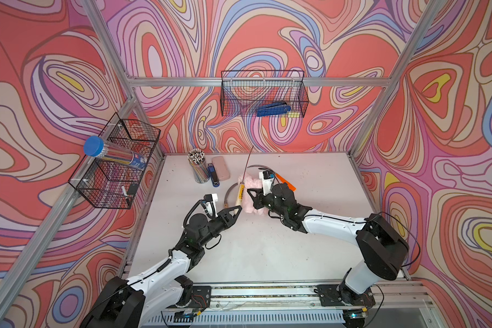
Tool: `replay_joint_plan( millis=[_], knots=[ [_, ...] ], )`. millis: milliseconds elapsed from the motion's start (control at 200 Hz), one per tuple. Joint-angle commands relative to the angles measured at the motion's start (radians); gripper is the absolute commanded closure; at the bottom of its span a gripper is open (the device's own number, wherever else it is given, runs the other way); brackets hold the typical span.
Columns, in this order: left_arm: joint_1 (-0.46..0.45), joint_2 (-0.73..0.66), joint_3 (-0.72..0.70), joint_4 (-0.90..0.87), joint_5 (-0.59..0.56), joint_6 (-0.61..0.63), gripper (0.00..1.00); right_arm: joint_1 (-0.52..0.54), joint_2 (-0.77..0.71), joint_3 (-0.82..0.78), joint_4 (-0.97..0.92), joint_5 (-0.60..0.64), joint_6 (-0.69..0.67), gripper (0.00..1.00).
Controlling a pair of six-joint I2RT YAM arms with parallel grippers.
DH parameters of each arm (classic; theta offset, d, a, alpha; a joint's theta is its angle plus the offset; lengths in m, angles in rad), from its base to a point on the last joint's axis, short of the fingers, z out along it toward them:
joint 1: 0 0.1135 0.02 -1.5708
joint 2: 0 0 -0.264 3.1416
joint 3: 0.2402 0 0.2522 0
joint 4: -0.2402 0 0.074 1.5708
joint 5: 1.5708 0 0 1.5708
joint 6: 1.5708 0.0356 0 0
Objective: Wipe small sickles with rags
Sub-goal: Wipe the small sickle.
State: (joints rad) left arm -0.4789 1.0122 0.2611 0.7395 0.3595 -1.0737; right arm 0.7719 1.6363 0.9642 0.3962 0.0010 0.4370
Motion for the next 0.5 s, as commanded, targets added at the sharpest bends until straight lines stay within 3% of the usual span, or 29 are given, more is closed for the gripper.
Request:
replay_joint_plan(
  millis=[0, 210, 350, 496],
  knots=[
    [0.003, 0.012, 0.01, 0.011, 0.001, -0.003, 1.0, 0.001, 0.004, 0.082, -0.035, 0.004, -0.018, 1.0],
    [0.003, 0.008, -0.002, -0.089, -0.074, -0.046, 1.0, -0.023, 0.157, 0.199, -0.115, 0.011, 0.027, 1.0],
    [0.004, 0.023, -0.021, -0.112, -0.112, -0.087, 1.0, -0.032, 0.204, 0.116, -0.054, 0.032, 0.079, 1.0],
    [0.004, 0.058, -0.023, -0.059, -0.062, -0.107, 1.0, -0.032, 0.221, 0.048, 0.016, 0.006, 0.102, 1.0]
  ],
)
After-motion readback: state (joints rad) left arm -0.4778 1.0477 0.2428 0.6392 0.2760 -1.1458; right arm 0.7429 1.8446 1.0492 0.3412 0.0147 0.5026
